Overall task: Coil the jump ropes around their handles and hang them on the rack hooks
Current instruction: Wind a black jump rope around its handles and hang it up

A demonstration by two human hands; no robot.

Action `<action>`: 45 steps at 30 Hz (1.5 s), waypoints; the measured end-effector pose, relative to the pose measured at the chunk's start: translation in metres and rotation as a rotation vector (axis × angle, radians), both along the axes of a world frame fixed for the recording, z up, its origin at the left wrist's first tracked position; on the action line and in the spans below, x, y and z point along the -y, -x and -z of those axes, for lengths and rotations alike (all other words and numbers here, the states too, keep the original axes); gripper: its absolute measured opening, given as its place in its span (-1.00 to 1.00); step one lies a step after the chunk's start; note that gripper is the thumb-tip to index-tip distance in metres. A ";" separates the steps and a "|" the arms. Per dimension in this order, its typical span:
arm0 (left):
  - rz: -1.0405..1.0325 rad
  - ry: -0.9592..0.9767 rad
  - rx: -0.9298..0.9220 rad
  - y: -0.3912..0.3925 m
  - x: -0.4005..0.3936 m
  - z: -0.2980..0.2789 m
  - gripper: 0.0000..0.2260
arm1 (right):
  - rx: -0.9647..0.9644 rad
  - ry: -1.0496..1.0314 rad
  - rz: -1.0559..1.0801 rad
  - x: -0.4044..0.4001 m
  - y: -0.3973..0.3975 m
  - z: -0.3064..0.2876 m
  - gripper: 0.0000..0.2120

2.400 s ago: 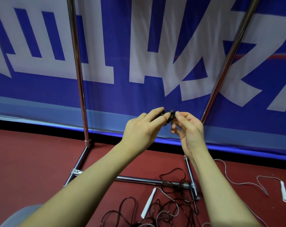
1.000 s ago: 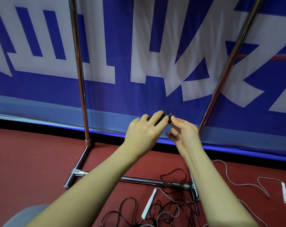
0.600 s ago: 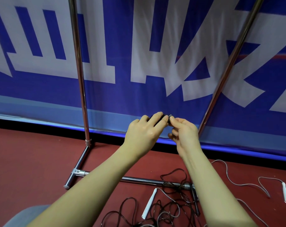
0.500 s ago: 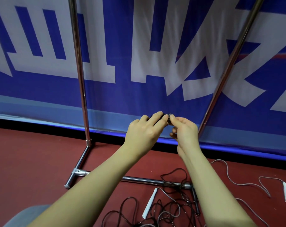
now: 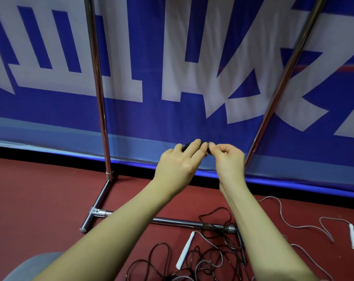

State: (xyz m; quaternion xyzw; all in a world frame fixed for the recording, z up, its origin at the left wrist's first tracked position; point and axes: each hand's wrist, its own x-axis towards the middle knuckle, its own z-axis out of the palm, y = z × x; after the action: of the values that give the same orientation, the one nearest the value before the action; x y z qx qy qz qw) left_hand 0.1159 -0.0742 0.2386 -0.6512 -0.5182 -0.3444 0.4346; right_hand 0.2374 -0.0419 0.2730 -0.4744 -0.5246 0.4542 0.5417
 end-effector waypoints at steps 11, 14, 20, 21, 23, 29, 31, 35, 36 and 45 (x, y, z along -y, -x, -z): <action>-0.007 -0.055 0.034 0.004 0.003 -0.012 -0.77 | -0.199 0.094 -0.176 0.006 -0.007 -0.012 -0.94; 0.005 -0.059 0.019 0.003 0.002 -0.010 -0.79 | -0.213 0.166 -0.174 0.003 -0.008 -0.012 -0.93; 0.035 0.013 -0.012 -0.001 0.002 0.007 -0.74 | -0.216 0.252 -0.078 0.001 -0.006 -0.008 -0.88; 0.024 0.029 -0.014 -0.001 0.002 0.010 -0.72 | -0.198 0.250 -0.063 0.002 -0.004 -0.006 -0.87; 0.012 0.044 0.013 0.000 0.000 0.013 -0.72 | -0.180 0.228 -0.055 0.004 0.000 -0.002 -0.86; 0.157 0.050 0.226 0.008 -0.003 0.003 -0.72 | -0.215 0.017 -0.154 -0.002 -0.003 0.001 -0.88; 0.198 0.070 0.282 0.008 0.000 -0.001 -0.69 | -0.208 -0.026 -0.185 -0.003 -0.007 -0.001 -0.88; 0.270 0.073 0.371 0.004 0.005 -0.011 -0.68 | -0.445 0.034 -0.304 -0.003 -0.011 -0.005 -0.88; 0.294 0.073 0.385 0.004 0.006 -0.013 -0.68 | -0.502 0.053 -0.334 -0.003 -0.013 -0.008 -0.88; 0.297 0.159 0.377 0.003 0.010 -0.017 -0.74 | -0.607 0.110 -0.423 -0.001 -0.018 -0.010 -0.89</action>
State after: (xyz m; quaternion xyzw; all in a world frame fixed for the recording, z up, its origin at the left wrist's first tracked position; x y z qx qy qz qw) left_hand 0.1131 -0.0846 0.2560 -0.6766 -0.5143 -0.4780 0.2221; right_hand 0.2559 -0.0407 0.2834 -0.2276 -0.4013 0.7034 0.5407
